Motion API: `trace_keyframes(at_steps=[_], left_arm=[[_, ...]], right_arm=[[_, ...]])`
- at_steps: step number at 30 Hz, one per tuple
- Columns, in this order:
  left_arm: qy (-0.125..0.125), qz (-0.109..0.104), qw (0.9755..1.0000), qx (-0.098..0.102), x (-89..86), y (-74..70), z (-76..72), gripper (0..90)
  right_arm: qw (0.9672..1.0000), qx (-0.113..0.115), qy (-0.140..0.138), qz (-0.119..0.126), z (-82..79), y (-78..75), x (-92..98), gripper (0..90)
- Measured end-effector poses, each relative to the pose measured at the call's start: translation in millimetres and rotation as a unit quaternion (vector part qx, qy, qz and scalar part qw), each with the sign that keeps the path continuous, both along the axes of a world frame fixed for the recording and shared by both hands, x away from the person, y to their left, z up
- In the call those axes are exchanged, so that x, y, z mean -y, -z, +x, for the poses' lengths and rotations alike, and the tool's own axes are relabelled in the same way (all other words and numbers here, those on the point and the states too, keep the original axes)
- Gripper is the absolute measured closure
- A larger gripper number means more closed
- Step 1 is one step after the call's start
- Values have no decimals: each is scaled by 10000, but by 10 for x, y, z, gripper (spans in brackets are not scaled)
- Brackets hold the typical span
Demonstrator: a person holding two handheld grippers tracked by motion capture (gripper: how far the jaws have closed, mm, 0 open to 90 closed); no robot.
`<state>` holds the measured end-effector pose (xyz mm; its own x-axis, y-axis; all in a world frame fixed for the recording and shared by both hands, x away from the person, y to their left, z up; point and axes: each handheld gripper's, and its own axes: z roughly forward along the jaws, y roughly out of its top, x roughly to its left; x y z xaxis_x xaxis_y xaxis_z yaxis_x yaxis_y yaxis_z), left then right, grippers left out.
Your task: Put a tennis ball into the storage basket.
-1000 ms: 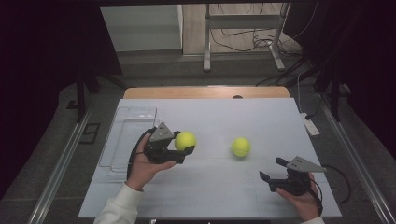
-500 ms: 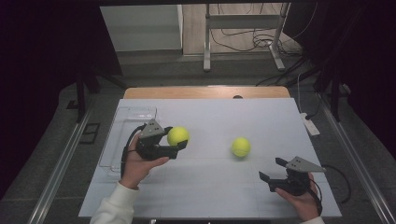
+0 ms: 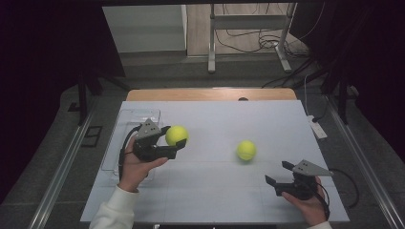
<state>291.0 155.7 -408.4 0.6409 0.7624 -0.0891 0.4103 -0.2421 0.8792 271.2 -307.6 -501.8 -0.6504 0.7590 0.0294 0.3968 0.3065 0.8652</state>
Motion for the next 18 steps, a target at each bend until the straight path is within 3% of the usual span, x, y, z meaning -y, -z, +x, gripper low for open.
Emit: trace_keyframes(at_steps=[18], left_arm=[[-341, -108, 9994, 8, -174, 13, 45, 265]], right_arm=[[10000, 13, 7, -14, 3, 5, 3, 129]])
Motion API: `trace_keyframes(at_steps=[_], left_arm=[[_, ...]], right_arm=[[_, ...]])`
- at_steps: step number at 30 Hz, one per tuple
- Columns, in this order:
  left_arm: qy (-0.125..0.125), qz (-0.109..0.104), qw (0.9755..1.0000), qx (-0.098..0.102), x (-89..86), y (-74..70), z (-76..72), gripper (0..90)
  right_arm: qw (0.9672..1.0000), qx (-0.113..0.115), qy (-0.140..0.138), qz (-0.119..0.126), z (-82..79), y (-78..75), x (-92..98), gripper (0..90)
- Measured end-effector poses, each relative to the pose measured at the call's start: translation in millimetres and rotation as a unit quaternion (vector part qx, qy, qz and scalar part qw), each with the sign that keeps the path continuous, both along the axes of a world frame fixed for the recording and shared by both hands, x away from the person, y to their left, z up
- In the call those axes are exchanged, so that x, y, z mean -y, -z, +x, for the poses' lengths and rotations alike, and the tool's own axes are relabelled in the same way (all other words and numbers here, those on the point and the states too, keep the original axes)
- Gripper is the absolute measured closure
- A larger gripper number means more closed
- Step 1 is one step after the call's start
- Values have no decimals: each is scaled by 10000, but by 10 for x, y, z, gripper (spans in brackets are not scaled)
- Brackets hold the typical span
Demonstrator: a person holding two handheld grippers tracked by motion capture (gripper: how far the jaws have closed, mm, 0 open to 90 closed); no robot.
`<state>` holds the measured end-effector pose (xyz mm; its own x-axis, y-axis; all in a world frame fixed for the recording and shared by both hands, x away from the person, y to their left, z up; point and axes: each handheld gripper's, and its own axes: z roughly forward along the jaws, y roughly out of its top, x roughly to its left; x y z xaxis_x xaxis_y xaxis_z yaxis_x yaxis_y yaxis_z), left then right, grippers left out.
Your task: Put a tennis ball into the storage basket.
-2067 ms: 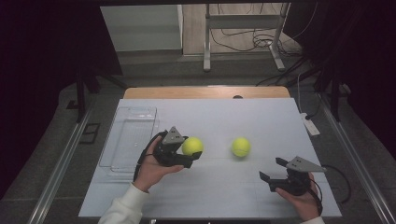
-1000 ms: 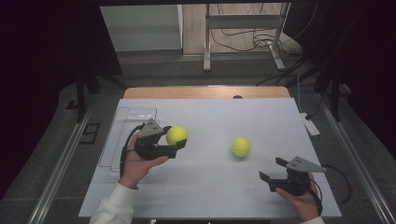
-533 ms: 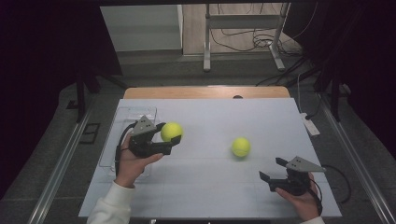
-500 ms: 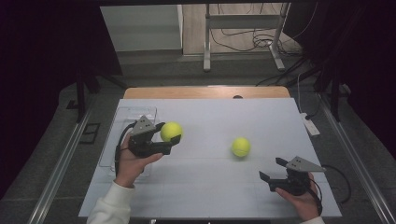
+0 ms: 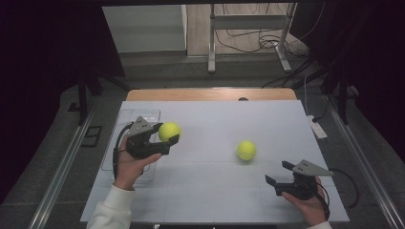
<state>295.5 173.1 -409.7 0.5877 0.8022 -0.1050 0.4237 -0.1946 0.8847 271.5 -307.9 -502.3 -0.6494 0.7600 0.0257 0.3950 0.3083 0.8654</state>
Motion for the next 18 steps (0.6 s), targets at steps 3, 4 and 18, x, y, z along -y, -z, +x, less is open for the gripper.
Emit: trace_keyframes(at_steps=[3, 4, 18], left_arm=[[-56, 2, 10000, 6, -34, 3, 9, 265], [-91, -19, 10000, 4, -50, 6, 14, 265], [-351, -46, 9994, -7, -203, 22, 49, 265]], right_arm=[[10000, 2, 2, -11, 1, 0, 1, 129], [10000, 4, -1, -14, 1, 0, 2, 129], [10000, -24, -2, 1, 5, 7, -3, 129]])
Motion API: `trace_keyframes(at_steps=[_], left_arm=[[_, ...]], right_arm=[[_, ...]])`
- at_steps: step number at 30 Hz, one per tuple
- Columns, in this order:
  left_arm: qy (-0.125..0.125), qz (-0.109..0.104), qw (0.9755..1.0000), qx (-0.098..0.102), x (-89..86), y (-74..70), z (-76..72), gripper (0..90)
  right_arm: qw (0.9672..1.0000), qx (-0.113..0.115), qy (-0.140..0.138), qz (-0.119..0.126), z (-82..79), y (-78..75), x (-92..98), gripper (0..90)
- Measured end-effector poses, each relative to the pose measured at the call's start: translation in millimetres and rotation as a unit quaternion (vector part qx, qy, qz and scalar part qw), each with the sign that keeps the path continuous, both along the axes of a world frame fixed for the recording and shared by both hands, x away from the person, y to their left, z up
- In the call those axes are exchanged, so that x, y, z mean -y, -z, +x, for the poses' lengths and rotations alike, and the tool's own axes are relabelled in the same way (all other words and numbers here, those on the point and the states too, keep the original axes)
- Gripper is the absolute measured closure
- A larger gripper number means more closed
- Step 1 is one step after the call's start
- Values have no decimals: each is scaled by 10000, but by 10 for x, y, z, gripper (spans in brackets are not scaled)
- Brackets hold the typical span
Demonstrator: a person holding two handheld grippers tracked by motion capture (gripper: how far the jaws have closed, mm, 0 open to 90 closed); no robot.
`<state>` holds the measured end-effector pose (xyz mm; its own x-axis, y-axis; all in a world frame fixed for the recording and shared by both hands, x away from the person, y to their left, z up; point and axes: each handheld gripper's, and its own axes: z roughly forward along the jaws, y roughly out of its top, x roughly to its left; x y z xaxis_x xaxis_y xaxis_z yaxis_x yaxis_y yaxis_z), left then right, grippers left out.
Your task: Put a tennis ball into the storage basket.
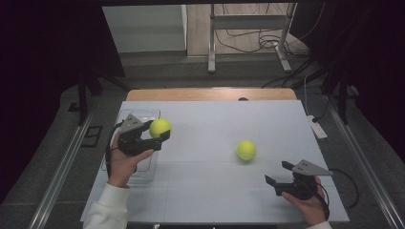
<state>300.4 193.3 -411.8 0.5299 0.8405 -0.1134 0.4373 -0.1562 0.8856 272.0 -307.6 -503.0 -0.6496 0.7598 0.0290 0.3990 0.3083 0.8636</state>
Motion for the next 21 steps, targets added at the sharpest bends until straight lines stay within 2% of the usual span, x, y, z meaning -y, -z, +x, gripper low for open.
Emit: trace_keyframes(at_steps=[14, 21], left_arm=[[-246, -21, 9997, 12, -131, -4, 20, 265], [-417, 30, 9989, -189, -230, 77, 102, 265]], right_arm=[[10000, 8, -2, -15, -10, 1, -11, 129], [10000, 15, 3, -8, -10, -2, 8, 128]])
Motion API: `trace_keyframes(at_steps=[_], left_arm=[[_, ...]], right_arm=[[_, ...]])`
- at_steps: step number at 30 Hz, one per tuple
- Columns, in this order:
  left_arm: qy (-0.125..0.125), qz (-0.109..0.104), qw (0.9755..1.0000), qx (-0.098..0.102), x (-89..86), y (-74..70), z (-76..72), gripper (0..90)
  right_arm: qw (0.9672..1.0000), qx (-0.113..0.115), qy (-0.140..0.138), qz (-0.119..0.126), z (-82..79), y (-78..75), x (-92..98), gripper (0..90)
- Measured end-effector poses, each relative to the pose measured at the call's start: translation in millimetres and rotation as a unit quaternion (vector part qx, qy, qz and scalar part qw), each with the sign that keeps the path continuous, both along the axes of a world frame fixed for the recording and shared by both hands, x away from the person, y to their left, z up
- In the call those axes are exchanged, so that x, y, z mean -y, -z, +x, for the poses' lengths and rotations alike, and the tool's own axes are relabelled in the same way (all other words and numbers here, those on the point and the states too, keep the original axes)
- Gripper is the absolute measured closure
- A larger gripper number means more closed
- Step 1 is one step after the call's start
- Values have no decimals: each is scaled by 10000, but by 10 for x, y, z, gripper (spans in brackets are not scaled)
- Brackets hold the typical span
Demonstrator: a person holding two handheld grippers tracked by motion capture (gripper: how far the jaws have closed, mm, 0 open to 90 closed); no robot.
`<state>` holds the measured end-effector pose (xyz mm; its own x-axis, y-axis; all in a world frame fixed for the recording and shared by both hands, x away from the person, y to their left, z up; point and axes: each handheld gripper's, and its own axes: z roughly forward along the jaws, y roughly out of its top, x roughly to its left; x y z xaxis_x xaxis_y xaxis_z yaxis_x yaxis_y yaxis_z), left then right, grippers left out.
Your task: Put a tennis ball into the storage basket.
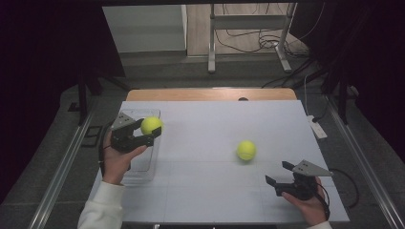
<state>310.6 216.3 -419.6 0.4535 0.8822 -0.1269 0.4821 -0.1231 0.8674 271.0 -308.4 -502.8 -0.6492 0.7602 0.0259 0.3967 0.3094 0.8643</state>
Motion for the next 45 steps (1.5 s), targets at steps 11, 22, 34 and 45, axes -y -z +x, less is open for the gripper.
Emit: trace_keyframes(at_steps=[11, 22, 34, 45], left_arm=[[-338, 187, 9987, -323, -91, 104, 131, 265], [-514, 164, 9977, -407, -214, 118, 249, 265], [-643, 124, 9967, -486, -307, 144, 376, 265], [-794, 211, 9951, -545, -328, 124, 513, 265]], right_arm=[[9999, -11, -84, 89, -6, -3, -15, 128], [9998, -52, -71, 152, 6, 8, 1, 128], [9999, -41, -8, 145, -4, -3, 11, 129], [9999, -59, 3, 158, 8, 1, 29, 129]])
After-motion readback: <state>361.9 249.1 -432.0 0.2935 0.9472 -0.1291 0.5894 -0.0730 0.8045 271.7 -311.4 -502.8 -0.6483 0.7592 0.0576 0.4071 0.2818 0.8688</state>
